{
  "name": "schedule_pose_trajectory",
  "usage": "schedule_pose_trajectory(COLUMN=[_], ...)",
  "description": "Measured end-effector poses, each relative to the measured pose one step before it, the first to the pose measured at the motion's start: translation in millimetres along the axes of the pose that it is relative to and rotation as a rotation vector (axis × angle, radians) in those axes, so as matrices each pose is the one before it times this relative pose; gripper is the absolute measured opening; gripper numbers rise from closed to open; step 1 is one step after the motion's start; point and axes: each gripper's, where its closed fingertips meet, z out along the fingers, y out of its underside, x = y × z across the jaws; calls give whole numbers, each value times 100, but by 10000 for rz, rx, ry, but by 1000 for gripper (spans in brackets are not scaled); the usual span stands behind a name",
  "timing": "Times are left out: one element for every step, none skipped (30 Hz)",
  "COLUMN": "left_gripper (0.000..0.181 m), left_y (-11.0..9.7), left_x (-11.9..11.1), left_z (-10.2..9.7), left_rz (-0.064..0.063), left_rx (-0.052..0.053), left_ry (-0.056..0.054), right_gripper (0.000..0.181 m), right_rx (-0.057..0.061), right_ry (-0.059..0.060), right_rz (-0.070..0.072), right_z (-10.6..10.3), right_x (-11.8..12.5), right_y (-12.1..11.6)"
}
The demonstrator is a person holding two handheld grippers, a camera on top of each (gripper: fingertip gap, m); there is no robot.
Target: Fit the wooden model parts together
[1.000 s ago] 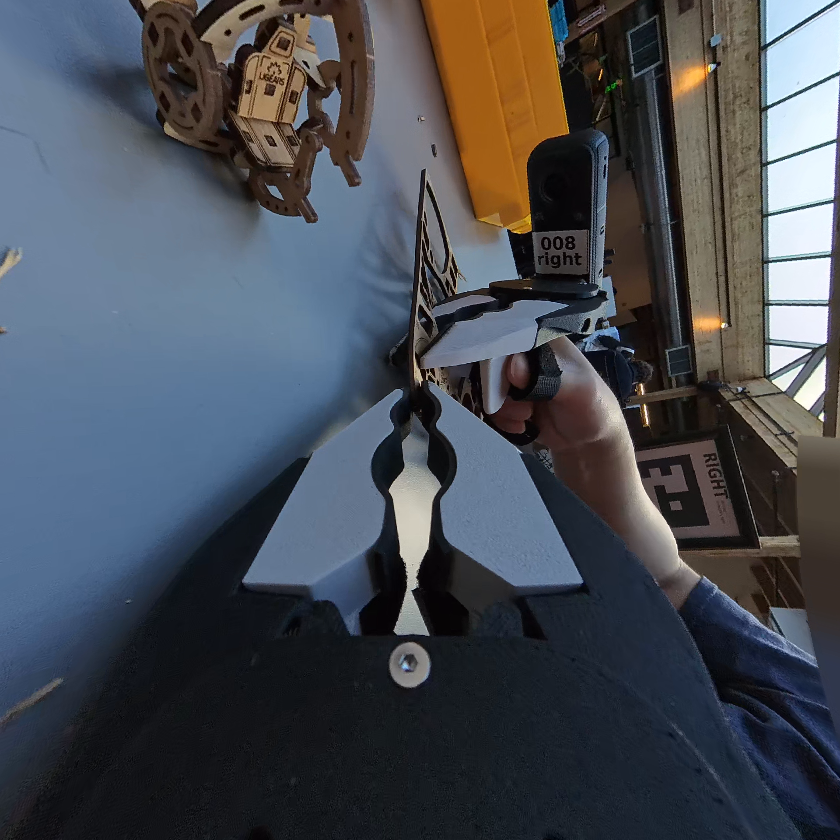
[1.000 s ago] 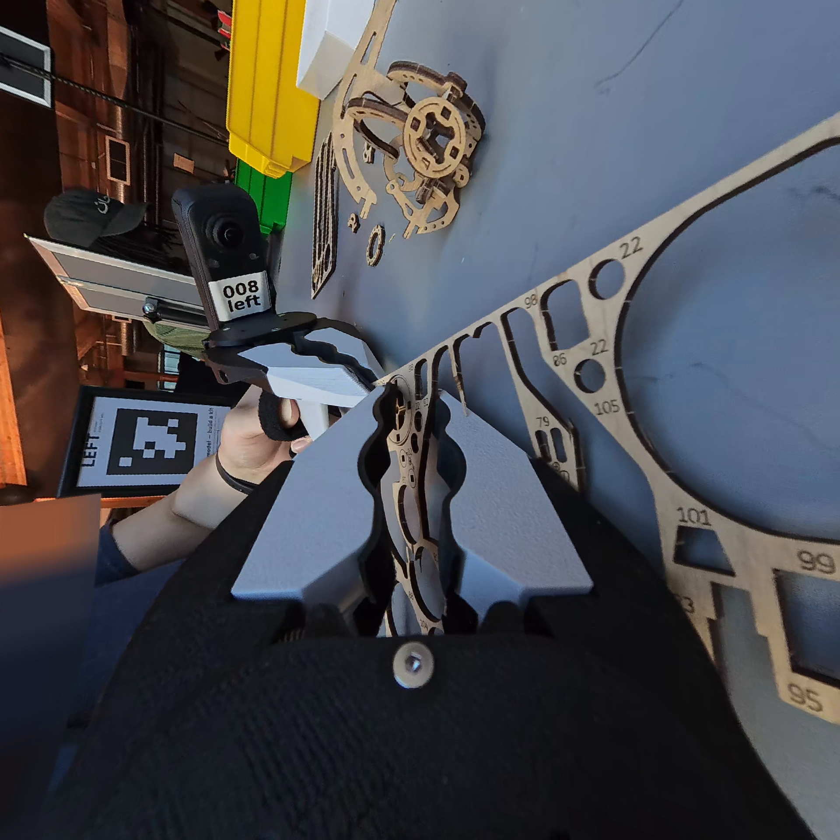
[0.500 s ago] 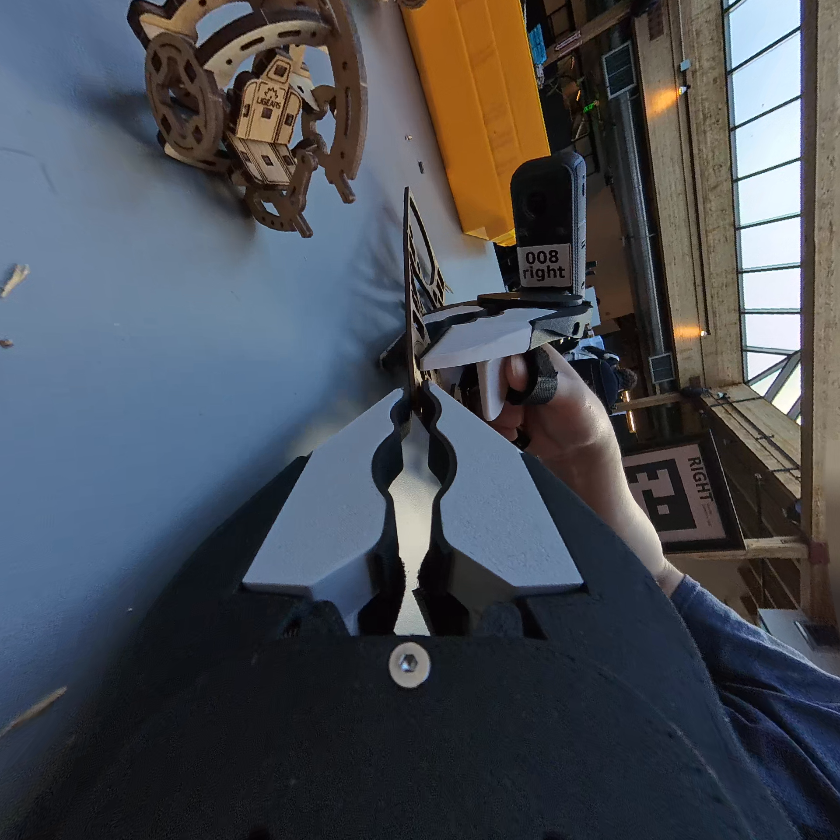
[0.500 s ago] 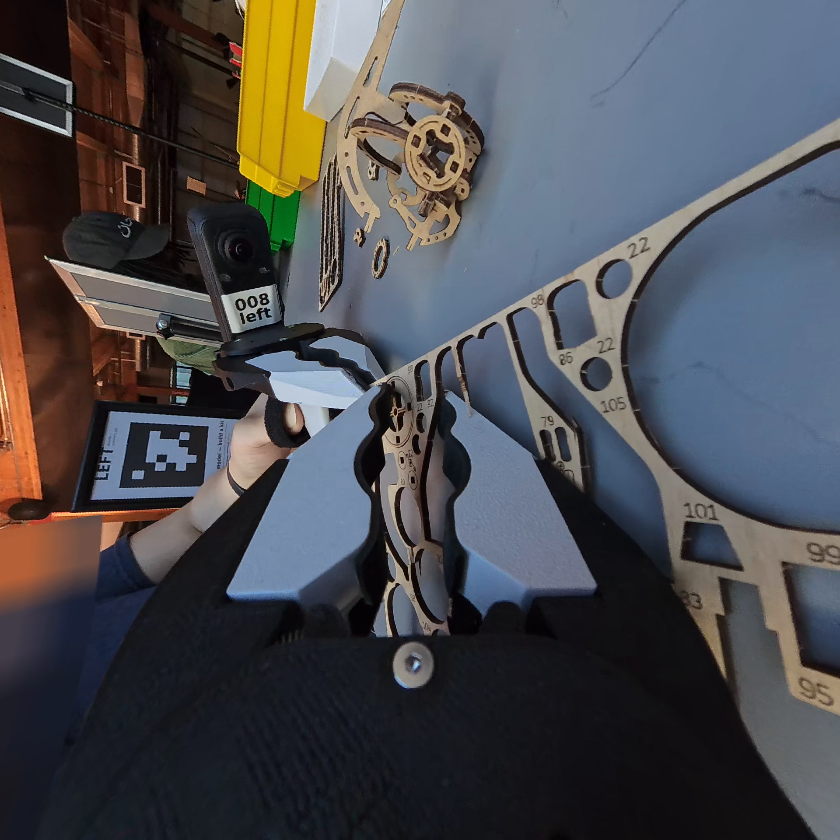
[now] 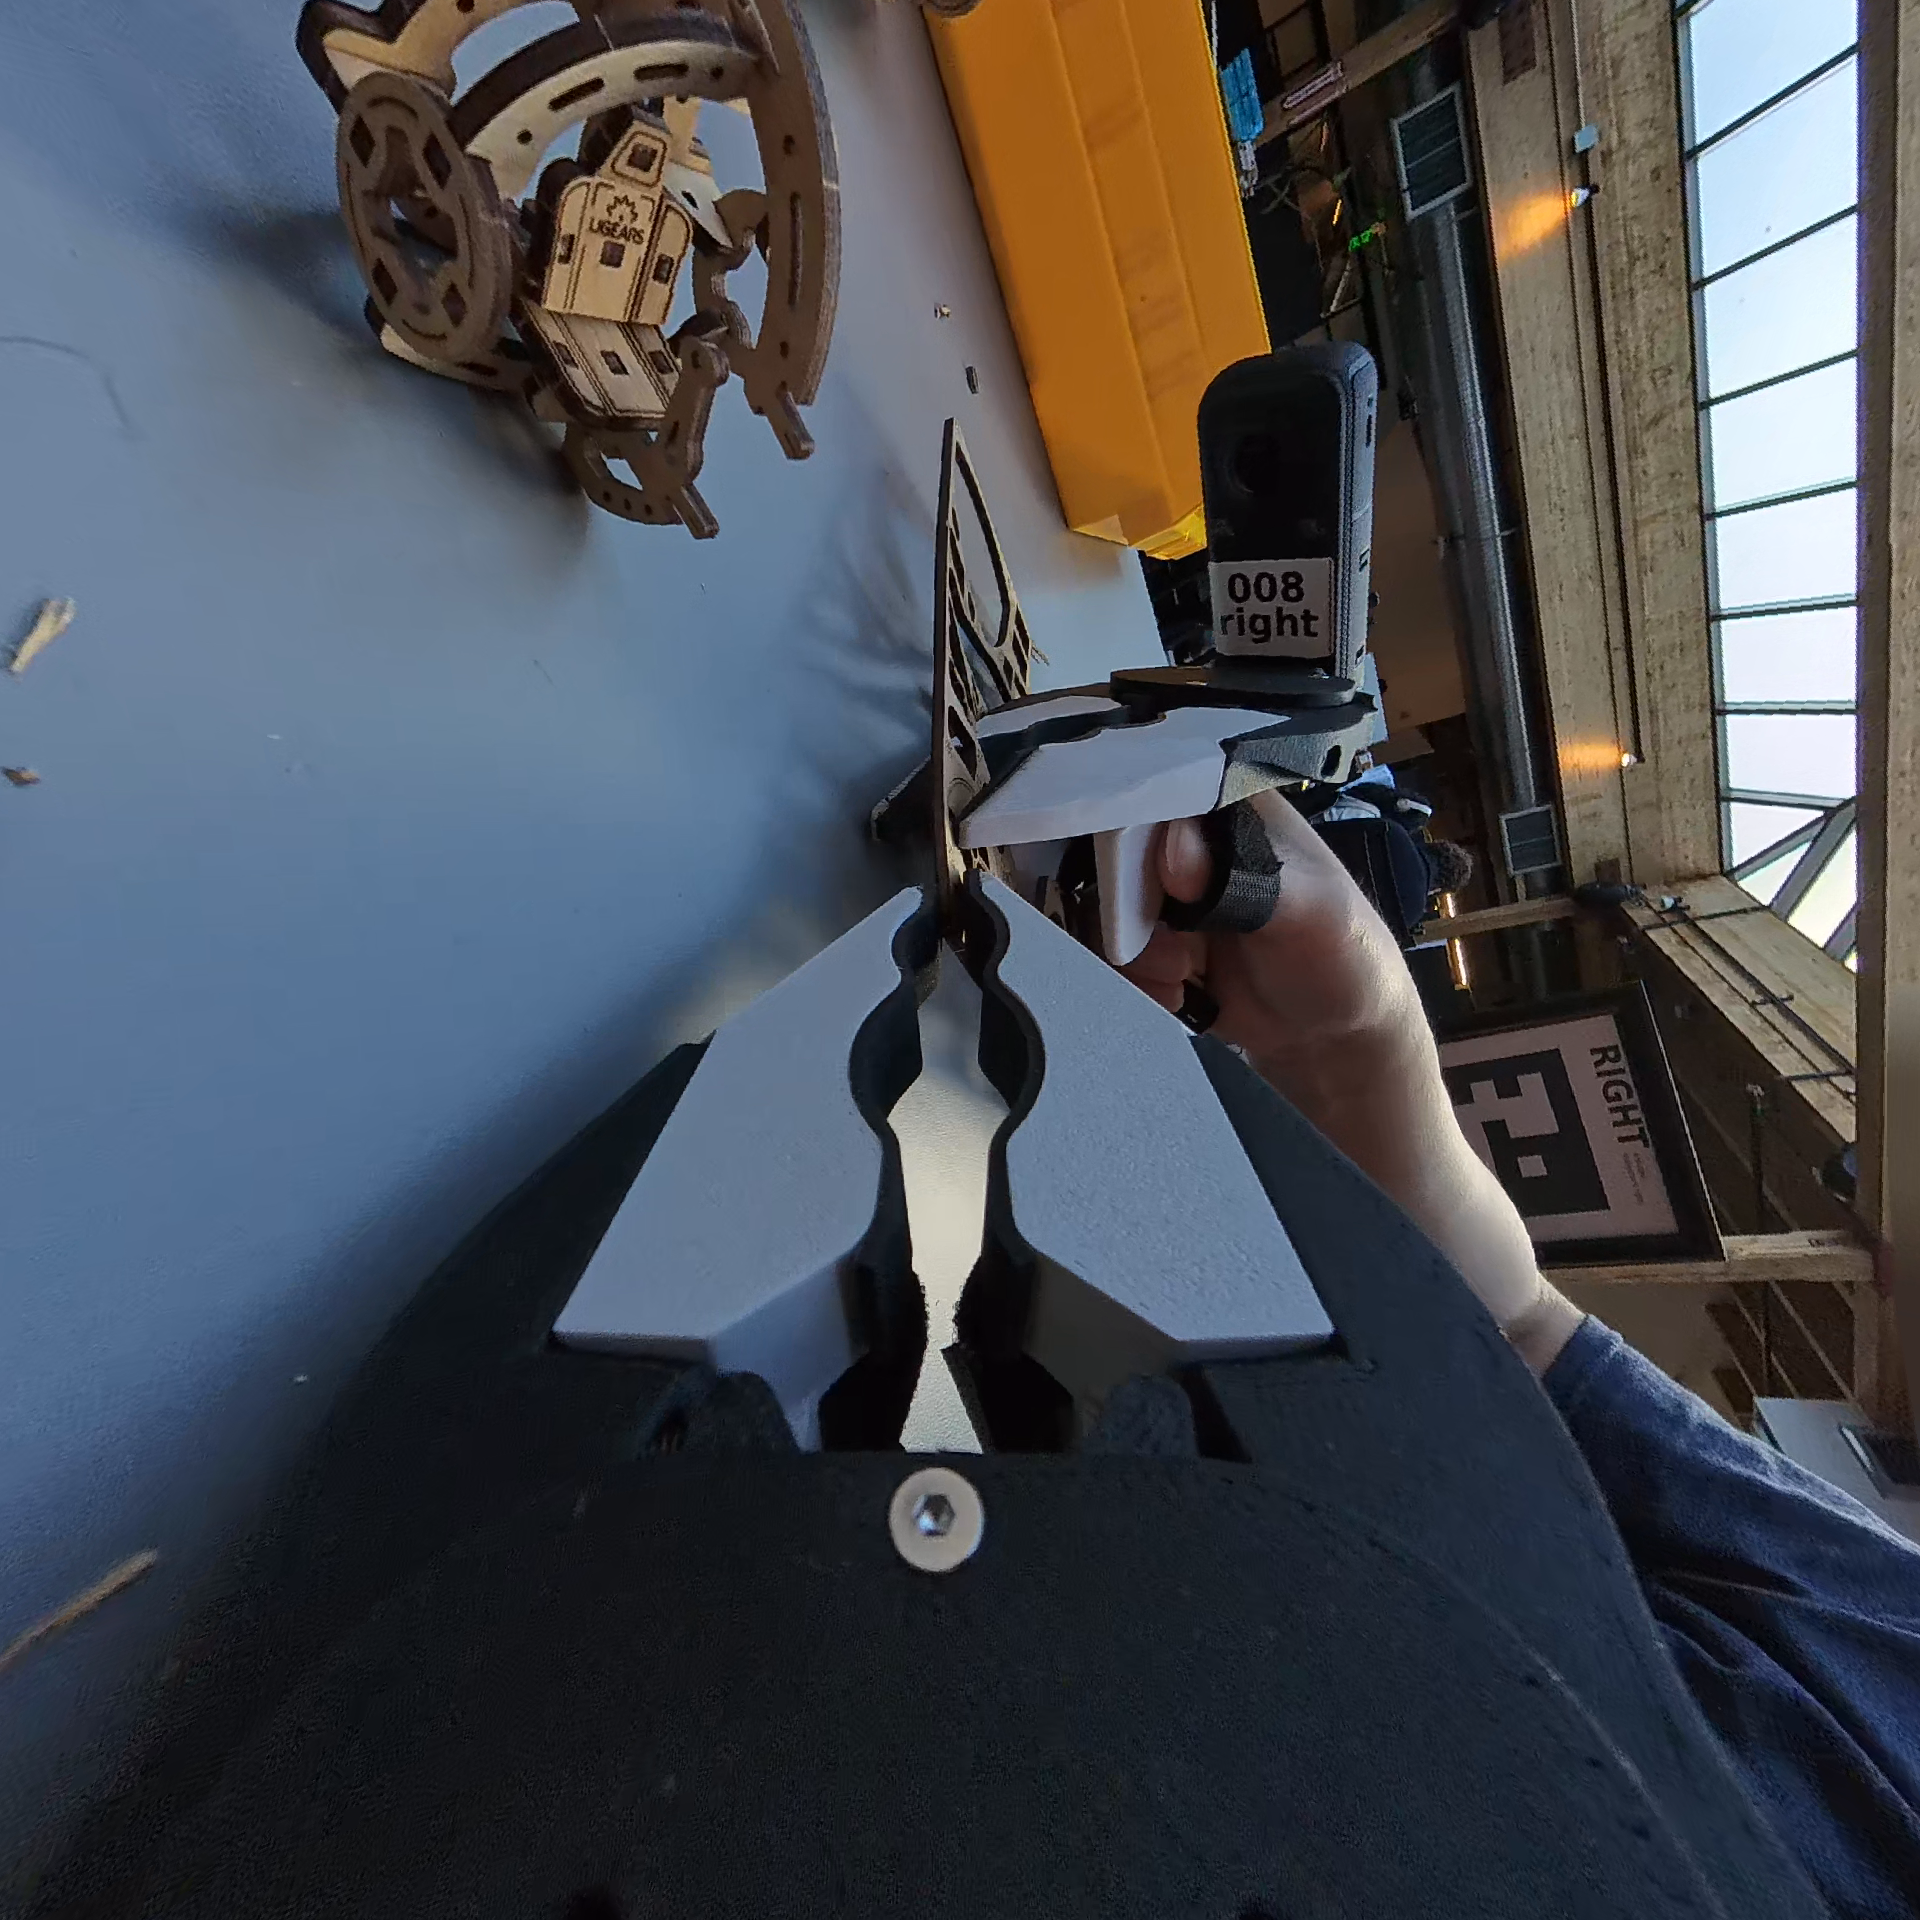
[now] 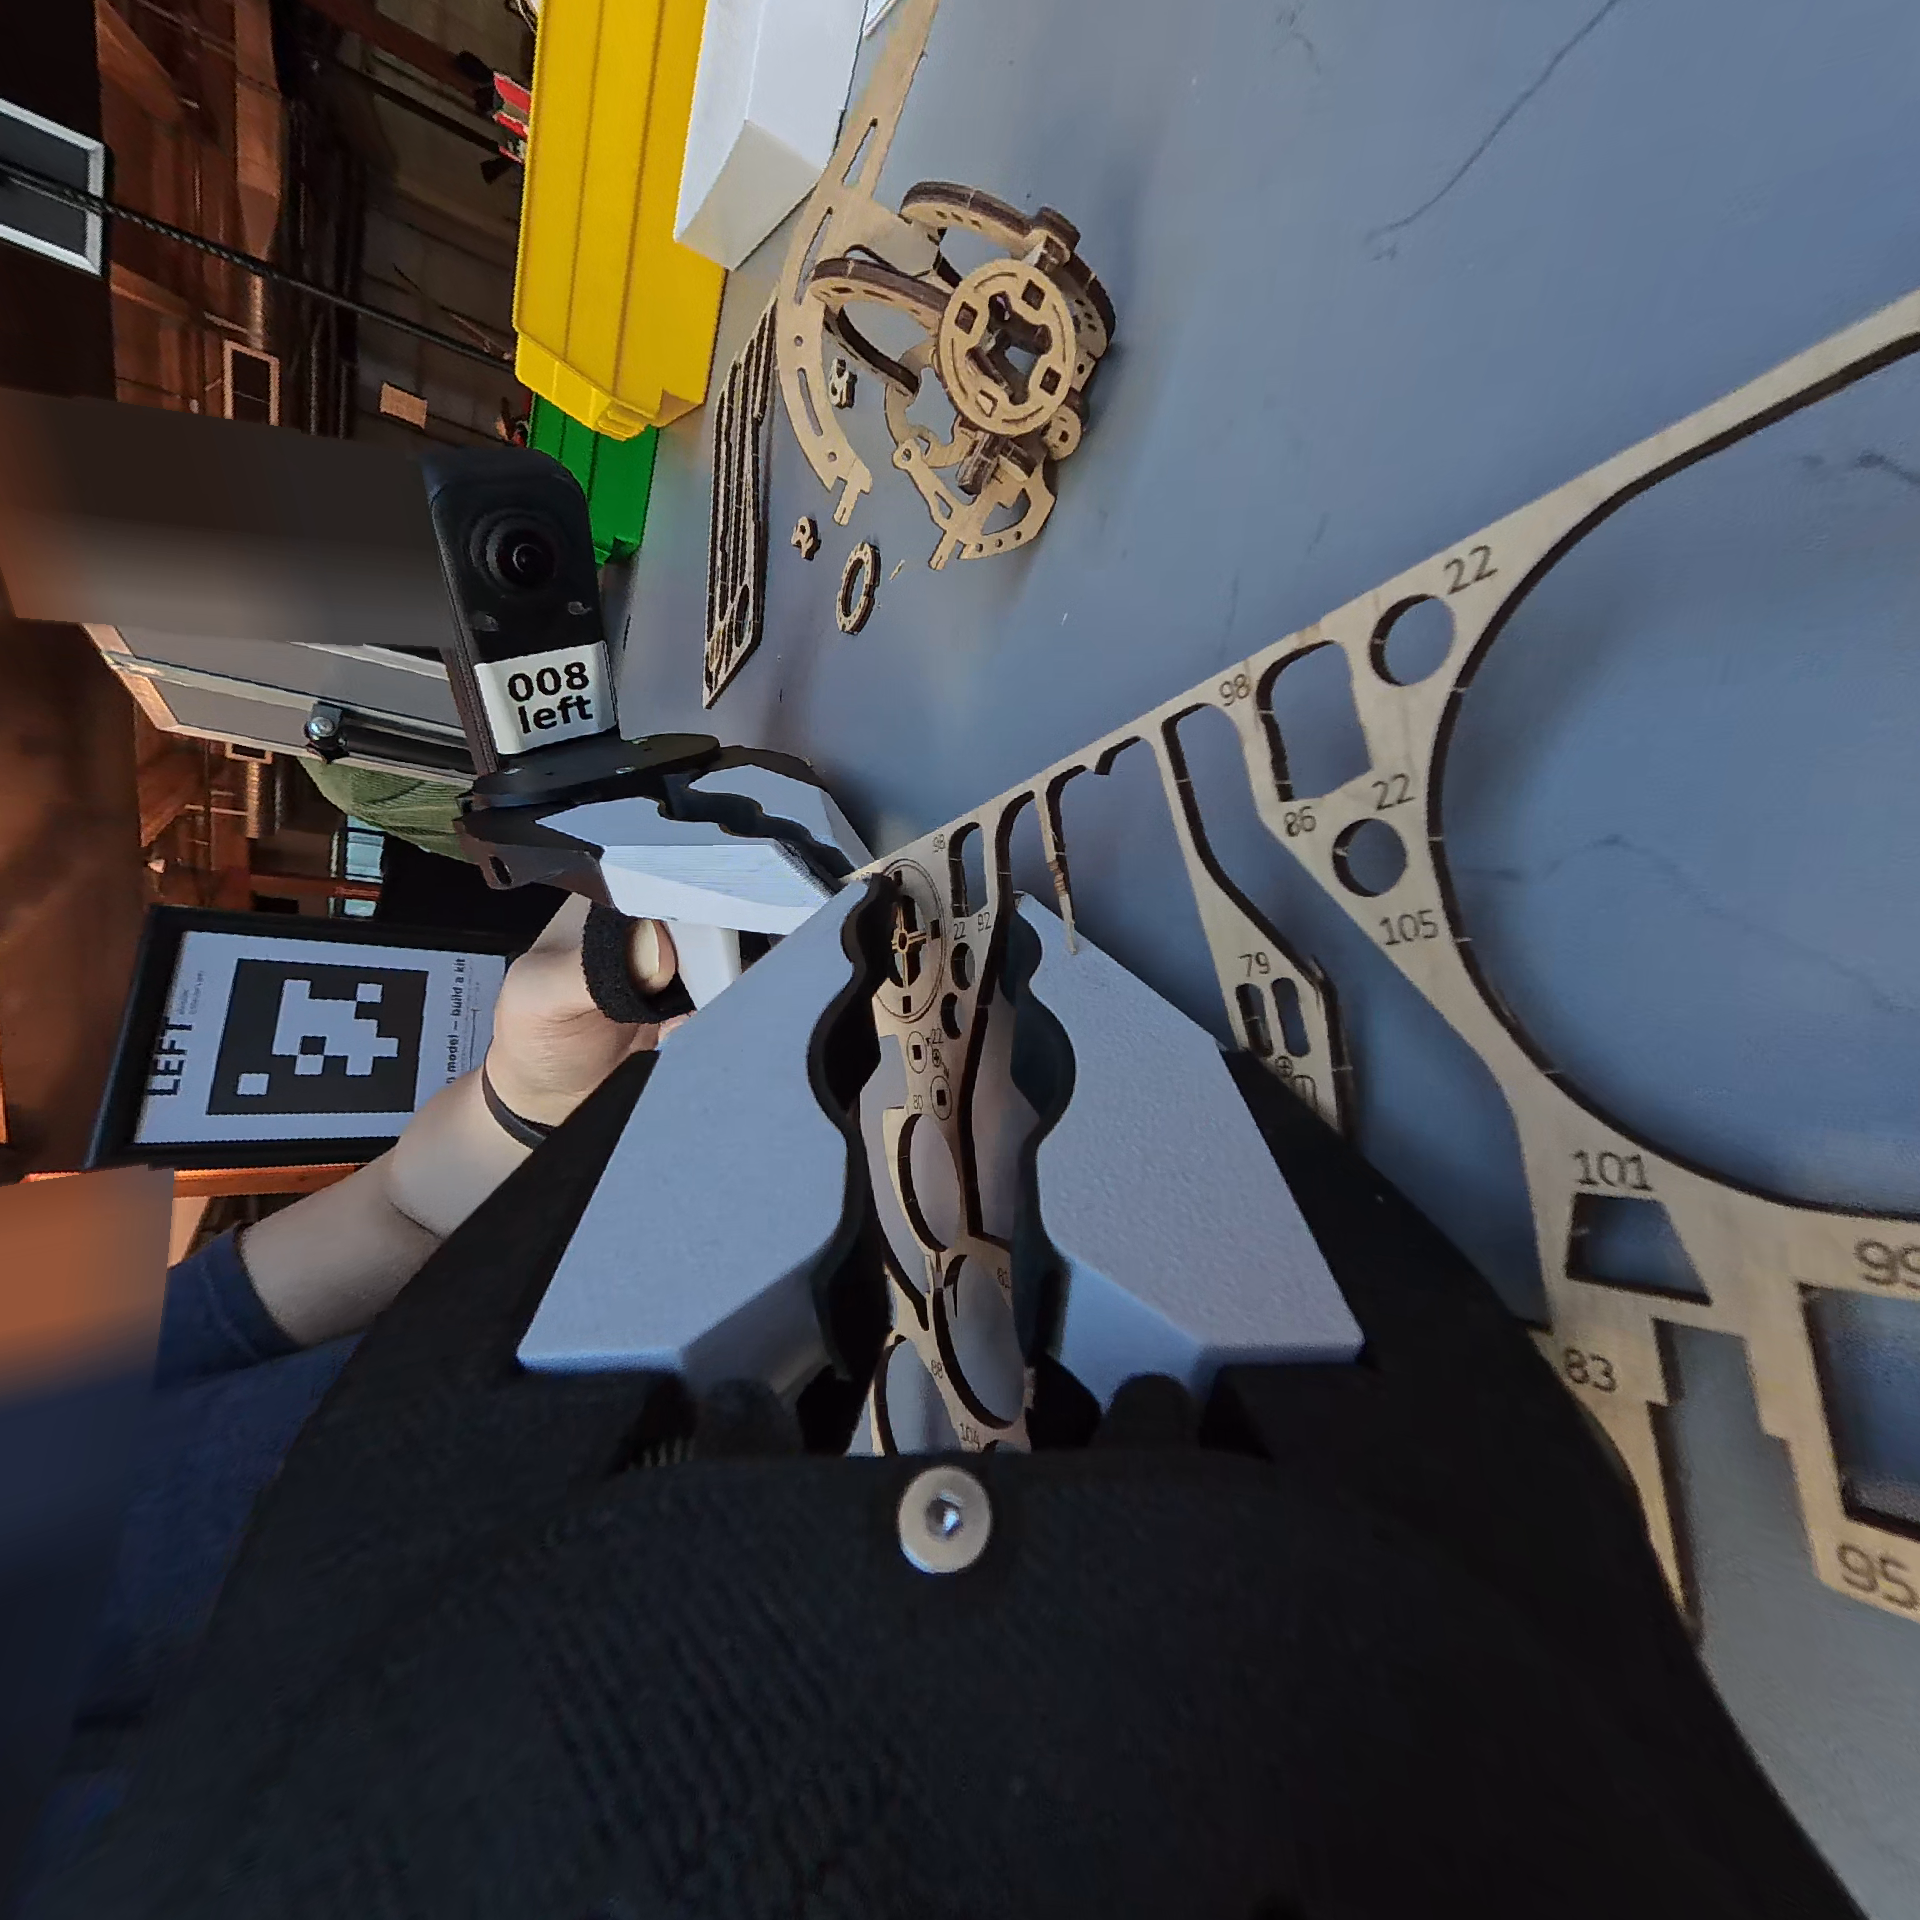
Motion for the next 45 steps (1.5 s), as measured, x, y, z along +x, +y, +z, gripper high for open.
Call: schedule_pose_trajectory(left_gripper=[1,1,1,1,1,1,1,1,1,1,1,1,1,1,1,2,1,1,1,1,1,1,1,2,2,2,1,1,2,2,2,2,2,2,2,2,2,2,2,2,2,2,2,2,3], left_y=[33,26,-5,0,17,48,16,7,13,9,18,-5,-8,6,5,-46,-92,-26,-48,-57,-48,-27,-53,-65,-39,-52,-34,23,83,57,60,36,-37,-115,-100,-73,-51,-3,-1,5,-20,16,35,-23,-38], left_x=[-31,-13,8,-26,-58,-75,-31,-17,-8,-12,-24,-32,-25,-17,-4,236,466,-90,-57,57,91,11,-42,-55,-6,41,59,50,48,25,27,38,10,-14,50,71,130,152,102,117,142,113,61,84,96], left_z=[-12,0,1,7,6,11,7,8,-9,-19,-12,17,11,7,-5,-20,-63,-9,53,39,-9,7,36,24,-10,-52,-44,-1,27,11,17,21,-2,-22,-21,-32,-31,-19,-17,-7,-9,4,49,43,57], left_rz=[-62,-49,-27,-1,77,80,-44,-62,16,24,-8,-46,-41,6,6,-31,-69,-39,-22,-153,-82,136,221,74,-78,-107,-60,27,102,121,82,39,-8,-27,7,14,20,45,65,97,118,115,102,116,102], left_rx=[-24,-15,8,20,21,-4,-23,-18,4,10,-4,-19,-16,-4,0,40,75,-28,-34,-43,-16,35,47,37,14,11,17,-17,-30,-9,-21,-21,25,72,64,51,43,12,15,20,20,-8,-24,20,15], left_ry=[2,11,7,-26,-97,-104,-3,15,-18,-23,-15,7,-1,-12,-8,193,396,-26,4,153,146,-45,-146,-86,31,101,80,24,-22,-49,-35,6,7,1,29,45,86,91,38,28,39,21,-12,-2,12], right_gripper=[17,17,17,16,16,16,16,15,15,15,15,15,14,14,14,9,7,8,8,8,9,10,12,15,19,22,24,25,27,28,28,28,29,30,34,41,41,42,46,48,51,53,53,57,58], right_rx=[-2,-33,-5,-3,14,-7,10,4,0,-1,-15,-4,-9,9,-17,-133,51,62,44,-31,-32,19,-26,166,109,95,77,-65,-37,-30,-158,-108,-94,-56,84,69,12,47,-31,-139,-234,-330,-335,-147,-36], right_ry=[16,-32,-86,0,76,110,9,25,2,-1,12,-10,8,1,27,245,235,74,-171,-271,-187,33,77,-11,-82,-48,46,90,88,27,90,85,47,-9,-175,-256,-267,-210,-108,-63,-94,-145,-208,-282,-202], right_rz=[-66,13,92,-9,-89,-157,-6,-23,-35,-21,-12,23,4,-27,-24,-46,-446,-55,287,330,149,-63,-146,-216,-200,-87,-156,-195,-75,2,99,68,45,114,144,155,189,186,177,158,123,145,178,92,35], right_z=[26,25,-9,20,22,24,1,19,5,32,14,10,14,4,17,20,83,18,-52,-60,-38,-8,-9,-106,-101,-14,9,-56,-132,-78,-17,-49,-52,-76,-100,-117,-199,-220,-247,-256,-236,-227,-265,-271,-280], right_x=[10,2,-4,7,30,46,5,15,-8,-11,8,18,28,-7,23,322,68,33,-44,-112,-123,-25,-49,-184,-251,-196,-127,-55,28,-10,67,36,-25,-118,-360,-427,-392,-316,-161,-107,-120,-158,-285,-465,-407], right_y=[30,32,3,8,20,46,-8,6,20,21,9,-7,2,-1,38,200,-95,-71,-83,-38,-2,-40,19,-255,-212,-75,6,132,45,40,226,164,130,70,-147,-139,-59,-42,65,198,283,379,321,15,-110])
